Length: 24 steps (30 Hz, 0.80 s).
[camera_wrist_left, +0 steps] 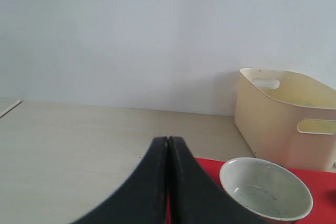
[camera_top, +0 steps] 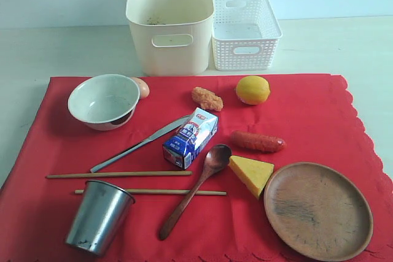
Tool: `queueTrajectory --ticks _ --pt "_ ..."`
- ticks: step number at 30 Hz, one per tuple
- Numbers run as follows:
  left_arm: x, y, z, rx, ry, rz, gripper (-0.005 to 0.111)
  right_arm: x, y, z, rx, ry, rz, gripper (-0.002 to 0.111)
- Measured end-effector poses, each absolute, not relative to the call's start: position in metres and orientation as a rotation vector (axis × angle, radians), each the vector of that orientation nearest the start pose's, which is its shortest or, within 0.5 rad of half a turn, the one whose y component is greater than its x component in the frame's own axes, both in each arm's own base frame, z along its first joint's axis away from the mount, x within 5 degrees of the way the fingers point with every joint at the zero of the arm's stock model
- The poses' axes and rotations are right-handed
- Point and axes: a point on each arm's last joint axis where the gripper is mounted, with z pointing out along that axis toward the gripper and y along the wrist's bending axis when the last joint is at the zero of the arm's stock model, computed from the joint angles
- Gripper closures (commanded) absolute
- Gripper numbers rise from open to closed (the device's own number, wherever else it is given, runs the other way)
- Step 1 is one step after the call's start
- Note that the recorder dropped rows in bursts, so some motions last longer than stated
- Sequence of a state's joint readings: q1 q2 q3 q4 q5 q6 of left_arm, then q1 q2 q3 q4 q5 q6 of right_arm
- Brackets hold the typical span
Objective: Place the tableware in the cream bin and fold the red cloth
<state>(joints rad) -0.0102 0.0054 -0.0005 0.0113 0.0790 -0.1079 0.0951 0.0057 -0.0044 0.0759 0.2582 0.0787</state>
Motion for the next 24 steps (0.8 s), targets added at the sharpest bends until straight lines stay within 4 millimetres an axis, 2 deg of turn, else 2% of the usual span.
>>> queueTrajectory --ticks 24 --pt "0.0569 -0.0005 0.2059 -0.068 1.567 -0.083 0.104 0.0552 0.0070 0.1922 0.036 1.733 0.198 0.108"
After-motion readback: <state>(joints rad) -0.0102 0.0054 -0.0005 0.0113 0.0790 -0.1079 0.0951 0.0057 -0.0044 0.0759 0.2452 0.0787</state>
